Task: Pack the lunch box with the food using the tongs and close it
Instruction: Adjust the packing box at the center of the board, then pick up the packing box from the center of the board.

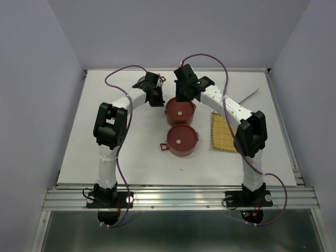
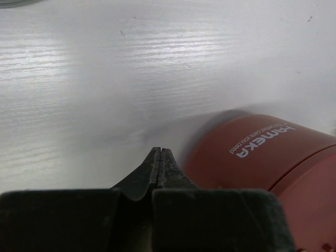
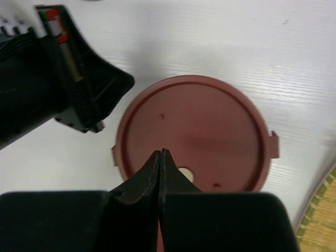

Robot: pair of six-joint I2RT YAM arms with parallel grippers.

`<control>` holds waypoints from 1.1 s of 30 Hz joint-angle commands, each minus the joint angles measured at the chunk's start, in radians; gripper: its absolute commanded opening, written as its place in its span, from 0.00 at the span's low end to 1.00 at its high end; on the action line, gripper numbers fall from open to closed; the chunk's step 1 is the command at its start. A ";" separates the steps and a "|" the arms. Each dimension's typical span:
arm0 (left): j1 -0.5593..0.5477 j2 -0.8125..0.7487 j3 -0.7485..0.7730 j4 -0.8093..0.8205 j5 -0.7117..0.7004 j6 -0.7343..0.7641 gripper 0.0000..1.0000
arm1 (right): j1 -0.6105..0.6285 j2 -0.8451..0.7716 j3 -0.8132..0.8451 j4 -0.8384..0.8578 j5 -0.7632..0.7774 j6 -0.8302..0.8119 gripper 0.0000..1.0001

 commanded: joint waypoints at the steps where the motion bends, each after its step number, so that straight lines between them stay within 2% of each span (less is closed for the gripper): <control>1: 0.013 -0.054 0.052 -0.022 -0.014 0.017 0.00 | 0.046 0.051 0.066 0.002 -0.027 -0.013 0.01; 11: 0.026 -0.060 0.047 -0.025 -0.013 0.028 0.00 | 0.065 0.135 -0.024 0.002 -0.013 0.000 0.01; 22: 0.031 -0.059 0.057 -0.025 -0.005 0.028 0.00 | 0.074 -0.029 0.030 -0.003 0.045 0.013 0.01; 28: 0.030 -0.091 0.037 -0.015 -0.002 0.023 0.00 | 0.074 -0.202 -0.127 -0.001 0.114 0.048 0.01; 31: 0.030 -0.109 0.026 -0.014 0.000 0.021 0.00 | 0.074 -0.311 -0.280 0.011 0.111 0.086 0.01; 33: 0.030 -0.117 0.015 -0.018 -0.010 0.020 0.00 | 0.074 -0.368 -0.364 0.015 0.102 0.114 0.07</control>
